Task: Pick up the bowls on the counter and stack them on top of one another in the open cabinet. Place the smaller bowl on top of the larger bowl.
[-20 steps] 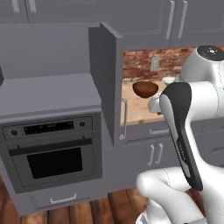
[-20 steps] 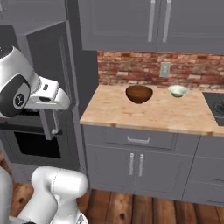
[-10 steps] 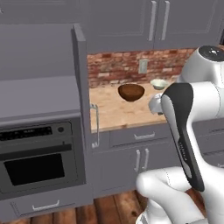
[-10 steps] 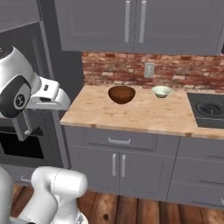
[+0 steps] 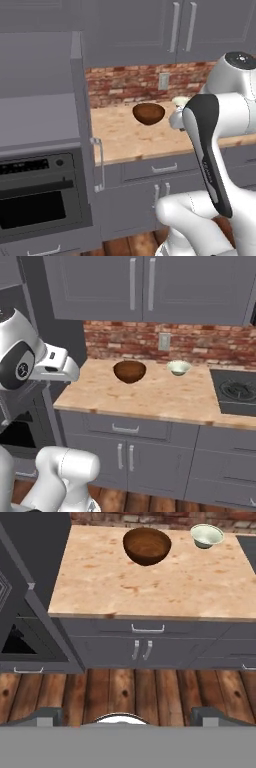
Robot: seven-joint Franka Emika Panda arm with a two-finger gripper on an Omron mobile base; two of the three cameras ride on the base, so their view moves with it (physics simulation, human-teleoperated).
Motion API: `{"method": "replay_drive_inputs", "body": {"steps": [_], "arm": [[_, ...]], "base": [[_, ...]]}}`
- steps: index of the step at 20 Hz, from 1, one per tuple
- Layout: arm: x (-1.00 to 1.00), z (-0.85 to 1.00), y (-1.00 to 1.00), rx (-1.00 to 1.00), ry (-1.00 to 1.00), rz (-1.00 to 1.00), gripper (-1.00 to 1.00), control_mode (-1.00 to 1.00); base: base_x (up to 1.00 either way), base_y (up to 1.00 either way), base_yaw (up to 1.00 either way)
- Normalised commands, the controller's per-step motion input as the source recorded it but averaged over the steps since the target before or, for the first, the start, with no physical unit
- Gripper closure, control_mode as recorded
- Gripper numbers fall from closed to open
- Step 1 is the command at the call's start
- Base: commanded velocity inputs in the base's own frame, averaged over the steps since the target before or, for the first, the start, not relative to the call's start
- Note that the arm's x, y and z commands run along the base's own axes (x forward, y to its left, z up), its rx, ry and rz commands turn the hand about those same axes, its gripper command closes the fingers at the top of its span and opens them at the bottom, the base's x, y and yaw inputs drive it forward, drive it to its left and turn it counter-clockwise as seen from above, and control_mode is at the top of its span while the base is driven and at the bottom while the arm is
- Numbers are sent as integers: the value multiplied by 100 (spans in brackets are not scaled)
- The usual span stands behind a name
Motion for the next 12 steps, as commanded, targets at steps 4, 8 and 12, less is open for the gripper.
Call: {"method": "replay_drive_inputs", "body": {"steps": [4,8,12], "arm": [[0,0,0,0,0,0,-100,100],[0,0,0,0,0,0,-100,100],[0,0,0,0,0,0,-100,100]], "base": [[29,-49,2],[24,-44,6],[17,-42,8]]}}
